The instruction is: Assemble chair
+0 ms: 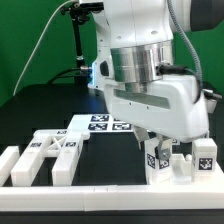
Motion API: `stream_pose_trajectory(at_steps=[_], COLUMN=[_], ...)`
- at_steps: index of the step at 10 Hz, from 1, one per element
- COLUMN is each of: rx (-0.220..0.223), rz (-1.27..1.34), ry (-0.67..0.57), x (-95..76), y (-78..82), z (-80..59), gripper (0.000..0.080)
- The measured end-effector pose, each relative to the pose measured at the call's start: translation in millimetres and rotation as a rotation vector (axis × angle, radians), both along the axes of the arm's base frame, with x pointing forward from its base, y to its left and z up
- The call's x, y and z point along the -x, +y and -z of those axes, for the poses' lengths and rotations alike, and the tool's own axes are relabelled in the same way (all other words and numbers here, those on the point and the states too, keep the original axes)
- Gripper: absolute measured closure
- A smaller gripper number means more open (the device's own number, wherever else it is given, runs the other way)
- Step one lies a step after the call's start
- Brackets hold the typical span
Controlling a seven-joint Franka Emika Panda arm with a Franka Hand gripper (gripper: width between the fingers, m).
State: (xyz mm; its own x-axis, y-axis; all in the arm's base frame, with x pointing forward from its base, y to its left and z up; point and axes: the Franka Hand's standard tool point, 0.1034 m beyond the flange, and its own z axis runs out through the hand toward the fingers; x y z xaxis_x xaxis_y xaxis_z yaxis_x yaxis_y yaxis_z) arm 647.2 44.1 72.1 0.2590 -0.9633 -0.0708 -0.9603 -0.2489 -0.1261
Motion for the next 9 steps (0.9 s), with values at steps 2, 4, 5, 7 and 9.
stream_pose_trajectory(at_steps=[2,4,5,7,9], rx=[-0.069,-0.099,-0.105,-0.096,-0.048], rz=[0.437,0.568,0.609,0.537,0.162], ry=[0.046,0.057,0.062,0.054,0.007], x=[1.1,2.2,2.2,2.4,2.3], y=[0.0,-0.6,-0.3,0.2,2.8], z=[1.4,2.8,2.9,3.2,3.5], gripper=[0.0512,0.0512,0.0512,0.0329,0.0213])
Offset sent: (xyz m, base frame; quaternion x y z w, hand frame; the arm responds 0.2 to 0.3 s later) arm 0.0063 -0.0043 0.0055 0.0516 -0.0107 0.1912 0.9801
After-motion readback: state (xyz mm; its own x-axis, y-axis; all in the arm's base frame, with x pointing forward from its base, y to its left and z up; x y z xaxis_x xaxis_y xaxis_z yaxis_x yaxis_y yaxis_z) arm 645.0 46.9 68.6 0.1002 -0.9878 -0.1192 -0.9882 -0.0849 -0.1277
